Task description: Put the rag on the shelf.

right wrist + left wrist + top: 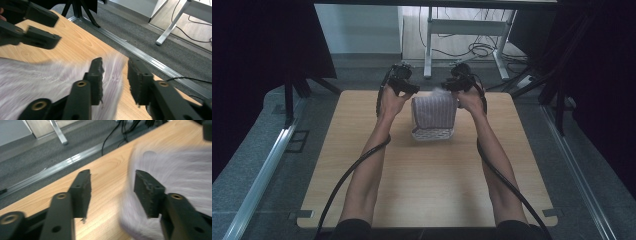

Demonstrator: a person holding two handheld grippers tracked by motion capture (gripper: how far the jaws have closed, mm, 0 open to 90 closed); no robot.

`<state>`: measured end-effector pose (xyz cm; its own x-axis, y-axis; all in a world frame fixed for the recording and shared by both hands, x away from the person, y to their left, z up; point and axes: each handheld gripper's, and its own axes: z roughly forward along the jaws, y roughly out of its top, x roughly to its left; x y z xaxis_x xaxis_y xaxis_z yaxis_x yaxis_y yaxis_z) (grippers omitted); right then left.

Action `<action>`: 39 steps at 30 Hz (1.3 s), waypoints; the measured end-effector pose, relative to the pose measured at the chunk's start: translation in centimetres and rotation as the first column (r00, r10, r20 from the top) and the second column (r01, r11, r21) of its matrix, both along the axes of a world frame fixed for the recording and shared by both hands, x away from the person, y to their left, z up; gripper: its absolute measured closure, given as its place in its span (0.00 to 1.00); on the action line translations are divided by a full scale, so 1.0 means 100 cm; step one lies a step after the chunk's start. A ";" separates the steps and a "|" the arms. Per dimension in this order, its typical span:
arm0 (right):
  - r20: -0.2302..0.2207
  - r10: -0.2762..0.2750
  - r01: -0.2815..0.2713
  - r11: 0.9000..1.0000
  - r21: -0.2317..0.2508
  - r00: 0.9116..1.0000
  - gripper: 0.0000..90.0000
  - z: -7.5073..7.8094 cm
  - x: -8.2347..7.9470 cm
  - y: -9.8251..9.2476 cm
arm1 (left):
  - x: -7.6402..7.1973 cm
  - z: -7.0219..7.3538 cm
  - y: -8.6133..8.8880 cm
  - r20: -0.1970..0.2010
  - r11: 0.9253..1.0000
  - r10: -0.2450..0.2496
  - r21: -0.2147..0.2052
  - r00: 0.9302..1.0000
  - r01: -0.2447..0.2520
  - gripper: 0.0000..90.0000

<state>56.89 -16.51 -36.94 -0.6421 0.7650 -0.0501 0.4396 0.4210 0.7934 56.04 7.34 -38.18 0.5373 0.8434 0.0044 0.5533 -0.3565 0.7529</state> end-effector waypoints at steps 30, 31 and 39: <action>0.032 0.049 -0.052 0.994 0.101 0.998 0.33 0.010 -0.053 -0.017 | -0.057 0.021 -0.012 0.087 0.973 -0.172 -0.138 0.981 0.183 0.14; 0.033 0.053 -0.056 0.993 0.101 0.998 0.32 0.010 -0.056 -0.017 | -0.059 0.021 -0.012 0.092 0.973 -0.176 -0.137 0.980 0.188 0.14; 0.040 0.100 -0.103 0.991 0.086 0.994 0.27 0.011 -0.077 -0.018 | -0.077 0.022 -0.009 0.110 0.966 -0.210 -0.129 0.972 0.223 0.14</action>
